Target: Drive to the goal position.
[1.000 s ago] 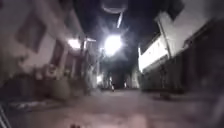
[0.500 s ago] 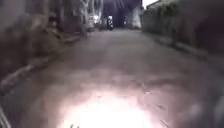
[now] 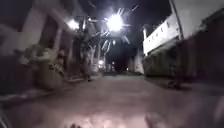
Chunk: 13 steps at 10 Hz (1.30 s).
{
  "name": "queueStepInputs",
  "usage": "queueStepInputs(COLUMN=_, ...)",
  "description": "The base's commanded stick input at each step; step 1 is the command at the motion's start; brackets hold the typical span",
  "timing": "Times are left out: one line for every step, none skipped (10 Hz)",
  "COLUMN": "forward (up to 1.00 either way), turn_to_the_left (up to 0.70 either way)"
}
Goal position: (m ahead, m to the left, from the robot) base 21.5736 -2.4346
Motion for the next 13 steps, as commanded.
queueStepInputs(forward=1.0, turn_to_the_left=0.0)
queueStepInputs(forward=1.0, turn_to_the_left=0.0)
queueStepInputs(forward=1.0, turn_to_the_left=0.0)
queueStepInputs(forward=1.0, turn_to_the_left=0.0)
queueStepInputs(forward=1.0, turn_to_the_left=0.0)
queueStepInputs(forward=1.0, turn_to_the_left=0.0)
queueStepInputs(forward=1.0, turn_to_the_left=0.0)
queueStepInputs(forward=1.0, turn_to_the_left=0.0)
queueStepInputs(forward=1.0, turn_to_the_left=0.0)
queueStepInputs(forward=1.0, turn_to_the_left=0.0)
queueStepInputs(forward=1.0, turn_to_the_left=0.0)
queueStepInputs(forward=1.0, turn_to_the_left=0.0)
queueStepInputs(forward=1.0, turn_to_the_left=-0.27)
